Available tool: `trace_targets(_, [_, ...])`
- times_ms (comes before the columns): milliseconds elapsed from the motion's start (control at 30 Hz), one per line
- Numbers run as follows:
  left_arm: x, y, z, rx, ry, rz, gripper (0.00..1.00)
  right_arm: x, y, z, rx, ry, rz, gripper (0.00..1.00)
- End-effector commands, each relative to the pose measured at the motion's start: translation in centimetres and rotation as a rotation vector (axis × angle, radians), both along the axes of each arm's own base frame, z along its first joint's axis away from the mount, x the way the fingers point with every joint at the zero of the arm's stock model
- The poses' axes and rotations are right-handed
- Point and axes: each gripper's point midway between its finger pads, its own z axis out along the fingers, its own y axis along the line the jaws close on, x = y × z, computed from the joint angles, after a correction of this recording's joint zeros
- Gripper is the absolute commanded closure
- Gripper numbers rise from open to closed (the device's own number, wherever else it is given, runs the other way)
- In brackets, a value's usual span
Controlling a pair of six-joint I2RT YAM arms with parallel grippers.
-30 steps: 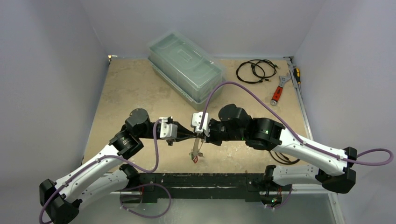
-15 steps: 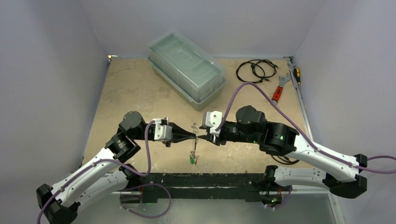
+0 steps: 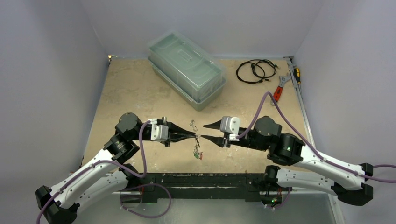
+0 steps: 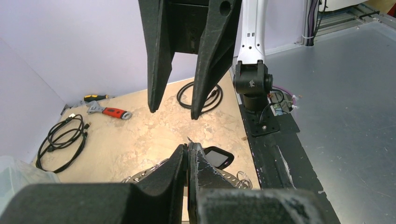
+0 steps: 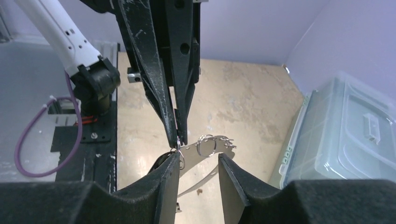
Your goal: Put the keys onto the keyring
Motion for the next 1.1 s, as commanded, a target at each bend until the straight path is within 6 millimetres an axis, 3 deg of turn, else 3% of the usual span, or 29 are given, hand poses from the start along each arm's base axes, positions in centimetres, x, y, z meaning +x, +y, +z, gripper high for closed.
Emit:
trace_targets(0, [-0.3, 0.1, 1.6, -0.052, -0.050, -0.004, 1.00, -1.1, 0.2, 2.8, 0.159, -0.026, 0.049, 0.61])
trace_targets(300, [-0.1, 0.3, 0.9, -0.003, -0.079, 0.008, 1.00, -2.6, 0.8, 1.2, 0.206, -0.008, 0.134, 0.53])
trace_targets(433, [0.5, 0.4, 0.3, 0.028, -0.075, 0.037, 1.00, -2.1, 0.7, 1.3, 0.232, -0.026, 0.109, 0.51])
trace_targets(600, [0.8, 0.5, 0.2, 0.039, -0.082, 0.060, 1.00, -1.8, 0.7, 1.9, 0.300, -0.027, 0.133, 0.47])
trace_targets(833, [1.9, 1.3, 1.8, -0.017, -0.077, 0.165, 1.00, -0.3, -0.4, 3.6, 0.360, 0.067, 0.161, 0.43])
trace_targets(900, [2.0, 1.4, 2.1, -0.039, -0.073, 0.178, 1.00, -0.7, -0.5, 4.1, 0.378, 0.097, 0.193, 0.43])
trace_targets(1067, [1.8, 1.4, 2.3, -0.050, -0.067, 0.172, 1.00, -0.6, 0.0, 3.6, 0.357, 0.167, 0.250, 0.44])
